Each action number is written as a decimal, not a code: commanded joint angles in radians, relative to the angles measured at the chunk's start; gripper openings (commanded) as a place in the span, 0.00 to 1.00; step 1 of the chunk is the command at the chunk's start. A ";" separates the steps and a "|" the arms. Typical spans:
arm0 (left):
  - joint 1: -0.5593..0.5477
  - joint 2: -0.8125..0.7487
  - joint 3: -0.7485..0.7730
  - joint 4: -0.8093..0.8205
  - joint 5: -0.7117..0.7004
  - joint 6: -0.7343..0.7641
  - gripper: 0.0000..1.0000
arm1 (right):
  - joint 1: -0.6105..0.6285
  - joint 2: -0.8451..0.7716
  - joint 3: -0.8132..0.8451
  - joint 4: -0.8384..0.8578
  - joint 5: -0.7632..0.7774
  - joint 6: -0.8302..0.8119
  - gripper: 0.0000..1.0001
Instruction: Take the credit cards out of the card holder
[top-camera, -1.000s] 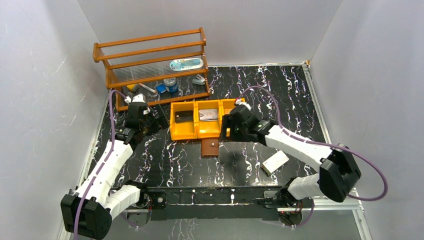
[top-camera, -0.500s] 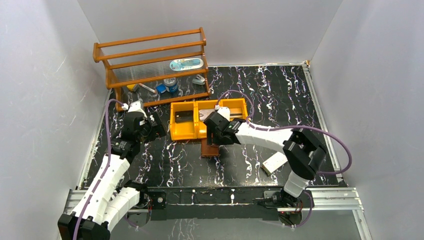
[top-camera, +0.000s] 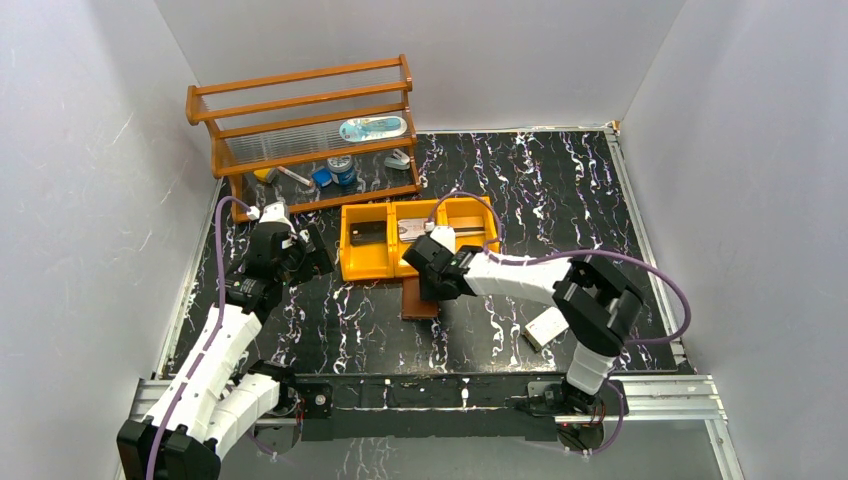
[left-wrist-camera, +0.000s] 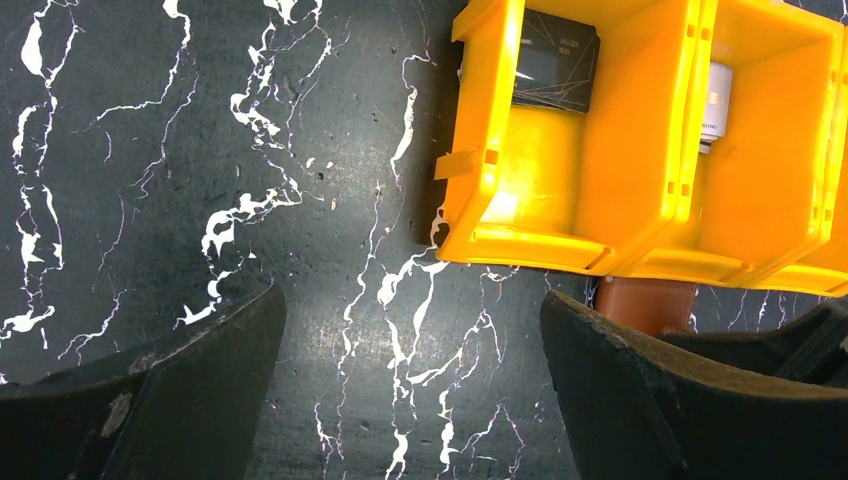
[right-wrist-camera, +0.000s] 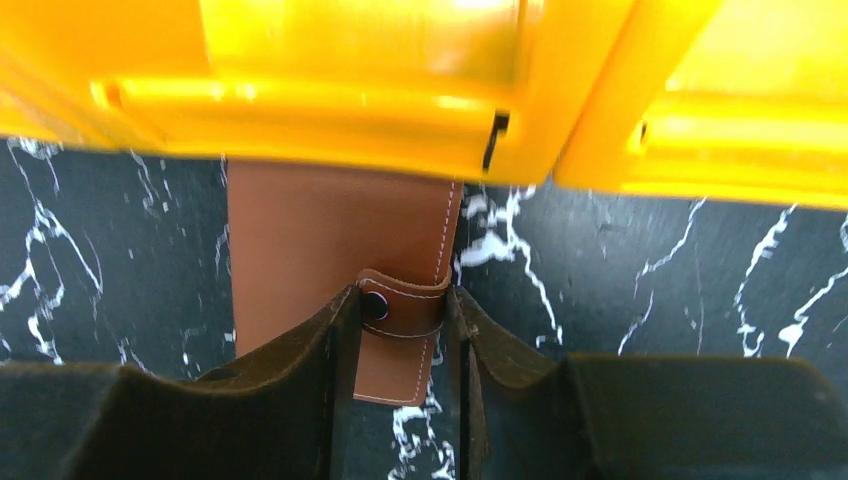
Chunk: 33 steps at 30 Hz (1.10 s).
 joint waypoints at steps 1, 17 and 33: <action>-0.001 -0.003 0.009 -0.008 -0.001 0.013 0.98 | 0.034 -0.073 -0.091 -0.008 -0.073 0.014 0.33; -0.001 0.000 0.007 -0.008 0.036 0.017 0.98 | 0.122 -0.270 -0.176 -0.097 -0.040 0.140 0.59; 0.000 0.005 0.004 -0.008 0.058 0.022 0.98 | 0.118 -0.598 -0.271 -0.565 0.230 0.568 0.98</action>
